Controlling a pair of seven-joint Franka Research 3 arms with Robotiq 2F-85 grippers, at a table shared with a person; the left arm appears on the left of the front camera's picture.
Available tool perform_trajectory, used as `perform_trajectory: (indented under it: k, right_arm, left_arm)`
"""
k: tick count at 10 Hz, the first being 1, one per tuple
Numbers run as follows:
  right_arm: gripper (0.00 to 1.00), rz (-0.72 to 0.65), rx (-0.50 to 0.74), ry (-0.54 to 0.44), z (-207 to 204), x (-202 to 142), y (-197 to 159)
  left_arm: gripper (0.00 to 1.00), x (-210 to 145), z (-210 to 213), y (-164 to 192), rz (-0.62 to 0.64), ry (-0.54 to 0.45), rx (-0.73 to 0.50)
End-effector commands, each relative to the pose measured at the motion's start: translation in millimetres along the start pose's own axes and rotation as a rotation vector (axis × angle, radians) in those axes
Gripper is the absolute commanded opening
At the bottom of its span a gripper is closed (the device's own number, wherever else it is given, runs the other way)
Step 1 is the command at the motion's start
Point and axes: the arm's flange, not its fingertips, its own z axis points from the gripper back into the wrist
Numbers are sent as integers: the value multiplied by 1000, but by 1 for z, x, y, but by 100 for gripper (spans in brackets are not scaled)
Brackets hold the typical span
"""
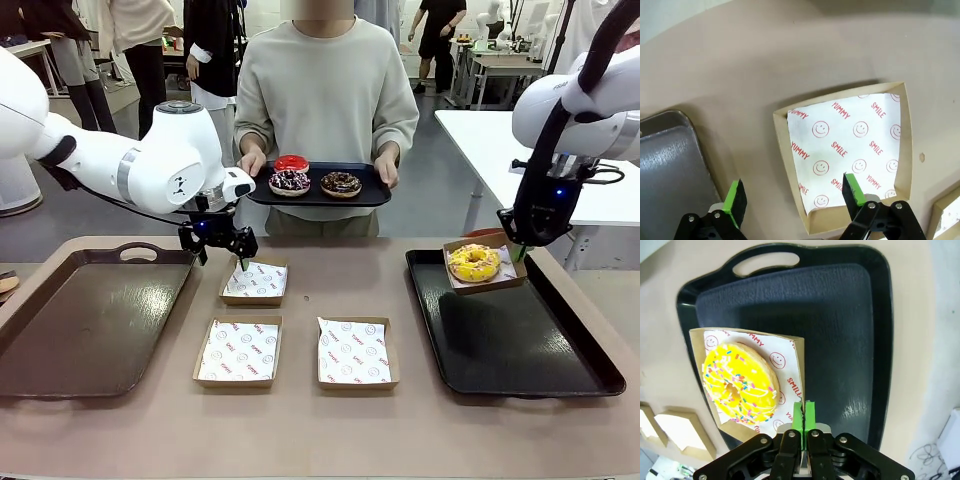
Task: Individually package the donuts and arrange them on the tray.
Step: Place the picked Paper togo box on the Handle tray while simultaneously picking up another Paper togo box from the table with the other hand.
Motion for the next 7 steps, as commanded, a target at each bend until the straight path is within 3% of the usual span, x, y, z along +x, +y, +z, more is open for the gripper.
perform_trajectory:
  k: [1, 7]
  right_arm:
    - [1, 21, 23, 63, -9, 16, -2]
    - [1, 31, 51, 97, -22, 33, -4]
  left_arm:
    - [100, 15, -5, -6, 37, 17, 26]
    - [100, 20, -6, -3, 67, 31, 21]
